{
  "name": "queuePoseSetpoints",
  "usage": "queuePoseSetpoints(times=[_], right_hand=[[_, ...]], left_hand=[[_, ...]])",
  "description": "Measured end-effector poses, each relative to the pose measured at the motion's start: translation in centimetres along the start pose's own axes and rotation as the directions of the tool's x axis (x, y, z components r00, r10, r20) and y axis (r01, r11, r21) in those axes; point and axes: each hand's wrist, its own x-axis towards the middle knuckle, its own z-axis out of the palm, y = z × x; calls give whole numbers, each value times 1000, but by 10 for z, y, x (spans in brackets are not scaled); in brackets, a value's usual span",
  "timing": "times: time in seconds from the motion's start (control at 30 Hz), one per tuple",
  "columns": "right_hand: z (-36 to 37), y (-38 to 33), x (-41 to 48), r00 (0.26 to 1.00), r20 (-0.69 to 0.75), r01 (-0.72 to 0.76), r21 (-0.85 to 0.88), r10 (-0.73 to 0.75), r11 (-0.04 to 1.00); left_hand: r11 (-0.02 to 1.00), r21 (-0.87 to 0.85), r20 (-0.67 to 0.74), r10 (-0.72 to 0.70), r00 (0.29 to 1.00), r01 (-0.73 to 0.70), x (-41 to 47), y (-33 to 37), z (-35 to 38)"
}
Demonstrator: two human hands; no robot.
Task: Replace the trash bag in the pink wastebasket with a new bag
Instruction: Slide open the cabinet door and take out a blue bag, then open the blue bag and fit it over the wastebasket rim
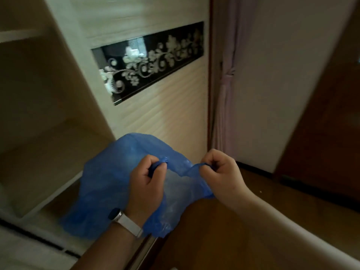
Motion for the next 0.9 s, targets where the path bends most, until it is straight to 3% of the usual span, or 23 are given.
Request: queuePoseSetpoints(times=[0.23, 0.47, 0.77, 0.9], right_hand=[[-112, 8, -37, 955, -297, -21, -13, 16, 1000], [-194, 20, -53, 842, -539, -21, 1, 18, 1000], [-279, 47, -3, 753, -657, -119, -104, 22, 988], [-314, 58, 30, 650, -760, -229, -151, 35, 962]], left_hand=[[991, -105, 218, 105, 970, -84, -4, 32, 113], [954, -295, 498, 196, 845, -48, 7, 51, 224], [918, -396, 669, 292, 683, -4, 64, 48, 370], [878, -475, 693, 334, 638, 56, 94, 56, 432]])
